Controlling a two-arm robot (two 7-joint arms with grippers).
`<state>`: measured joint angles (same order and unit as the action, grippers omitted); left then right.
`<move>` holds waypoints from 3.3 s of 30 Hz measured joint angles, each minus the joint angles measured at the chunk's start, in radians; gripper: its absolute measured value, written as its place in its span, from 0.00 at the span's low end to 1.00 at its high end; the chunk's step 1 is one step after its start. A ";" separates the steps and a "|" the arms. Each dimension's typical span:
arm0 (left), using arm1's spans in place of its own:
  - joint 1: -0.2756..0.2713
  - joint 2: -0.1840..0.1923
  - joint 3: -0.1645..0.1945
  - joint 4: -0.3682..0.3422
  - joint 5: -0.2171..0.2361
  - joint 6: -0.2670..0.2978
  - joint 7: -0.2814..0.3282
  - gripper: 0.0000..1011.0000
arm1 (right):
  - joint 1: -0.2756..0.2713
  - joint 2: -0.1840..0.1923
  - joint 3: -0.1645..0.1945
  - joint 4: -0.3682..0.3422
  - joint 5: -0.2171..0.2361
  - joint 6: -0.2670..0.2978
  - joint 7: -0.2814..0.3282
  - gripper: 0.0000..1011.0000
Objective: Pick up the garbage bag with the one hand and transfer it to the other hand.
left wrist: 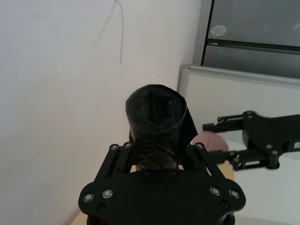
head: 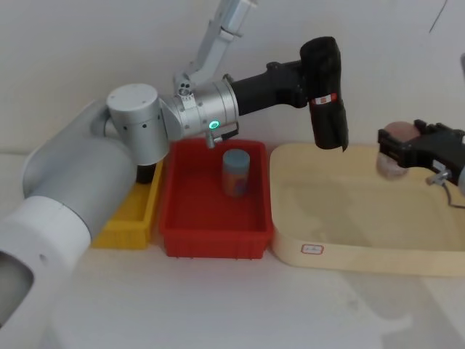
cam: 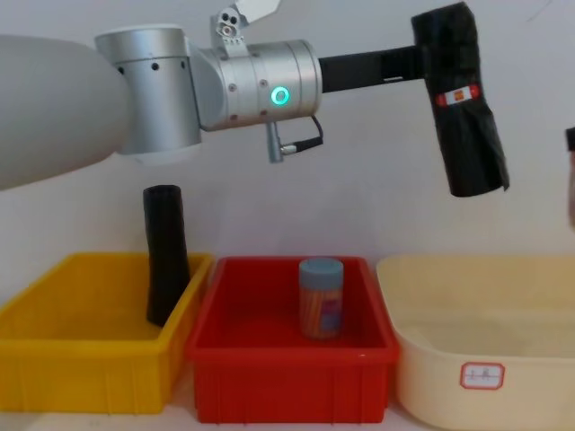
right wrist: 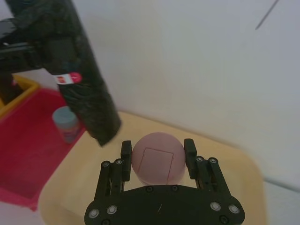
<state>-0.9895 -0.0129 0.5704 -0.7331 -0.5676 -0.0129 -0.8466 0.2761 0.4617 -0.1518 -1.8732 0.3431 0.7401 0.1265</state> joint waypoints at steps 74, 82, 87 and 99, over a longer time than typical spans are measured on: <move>0.016 -0.012 0.022 0.039 0.053 0.010 0.027 0.37 | 0.206 -0.066 -0.197 0.252 0.001 -0.142 0.201 0.99; 0.018 -0.006 0.026 0.032 0.058 0.012 0.034 0.37 | 0.197 -0.059 -0.200 0.246 -0.016 -0.143 0.187 0.99; 0.018 -0.006 0.025 0.031 0.063 0.010 0.043 0.37 | 0.184 -0.058 -0.200 0.243 -0.021 -0.141 0.185 0.99; 0.011 -0.013 0.020 0.032 0.074 0.005 0.058 0.37 | 0.167 -0.069 -0.196 0.270 -0.031 -0.150 0.178 0.99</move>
<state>-0.9782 -0.0258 0.5900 -0.7012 -0.4931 -0.0084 -0.7881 0.4435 0.3923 -0.3473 -1.6034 0.3119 0.5904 0.3045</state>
